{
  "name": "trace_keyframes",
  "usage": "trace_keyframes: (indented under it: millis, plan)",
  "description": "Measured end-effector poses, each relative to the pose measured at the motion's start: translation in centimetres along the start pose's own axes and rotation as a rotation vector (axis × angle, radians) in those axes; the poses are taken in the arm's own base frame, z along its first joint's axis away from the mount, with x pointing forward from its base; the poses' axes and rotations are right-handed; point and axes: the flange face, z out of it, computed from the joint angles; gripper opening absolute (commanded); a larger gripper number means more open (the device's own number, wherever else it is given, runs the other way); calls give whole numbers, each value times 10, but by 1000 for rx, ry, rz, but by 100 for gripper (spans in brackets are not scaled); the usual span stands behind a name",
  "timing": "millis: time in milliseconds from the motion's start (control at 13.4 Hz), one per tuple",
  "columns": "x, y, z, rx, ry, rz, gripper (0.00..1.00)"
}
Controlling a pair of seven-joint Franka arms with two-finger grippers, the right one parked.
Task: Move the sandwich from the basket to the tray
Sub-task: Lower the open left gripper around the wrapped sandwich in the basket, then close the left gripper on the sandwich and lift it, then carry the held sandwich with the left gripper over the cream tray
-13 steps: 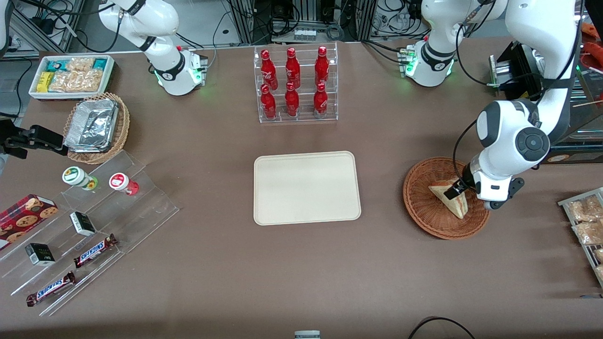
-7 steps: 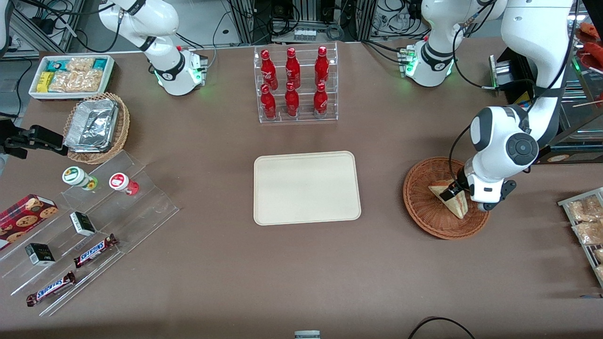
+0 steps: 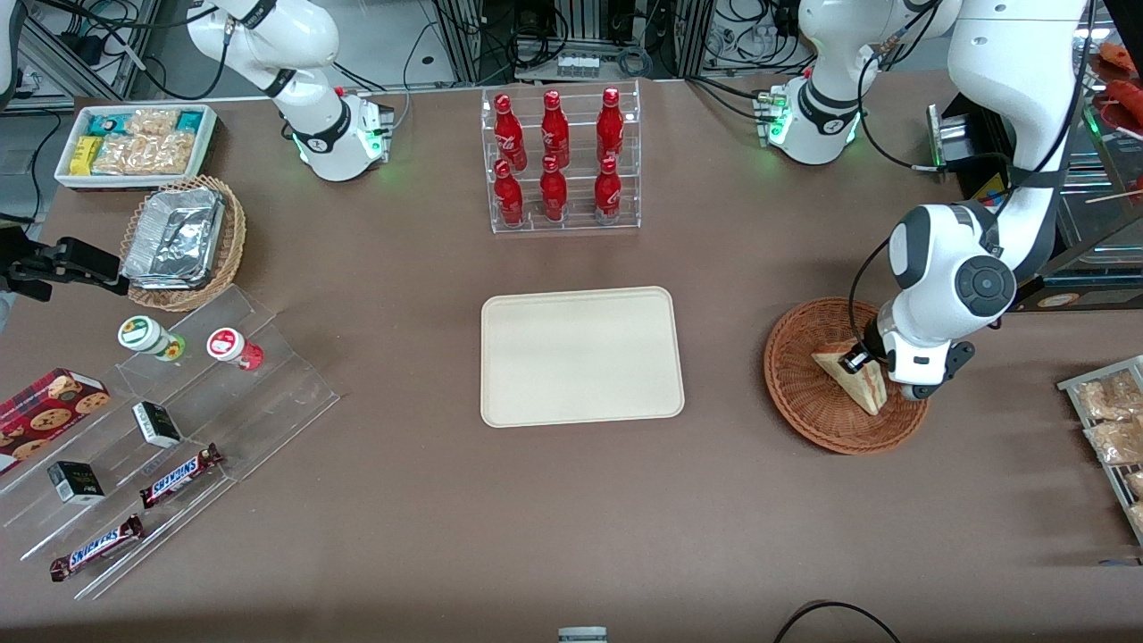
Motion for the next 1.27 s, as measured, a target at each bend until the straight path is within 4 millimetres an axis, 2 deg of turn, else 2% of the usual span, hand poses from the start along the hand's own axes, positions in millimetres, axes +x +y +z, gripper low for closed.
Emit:
trace_keyframes:
  millis: [298,522,671,894,1267]
  plan:
    - [-1,-1,-11,10,-10,1,1]
    - [-5,6,-47,34,-28,24,1]
    - [-14,23,-72,60,-30,71,1]
    - [-45,62,-93,69,-21,158,1]
    - [-118,129,-98,62,5,322,0]
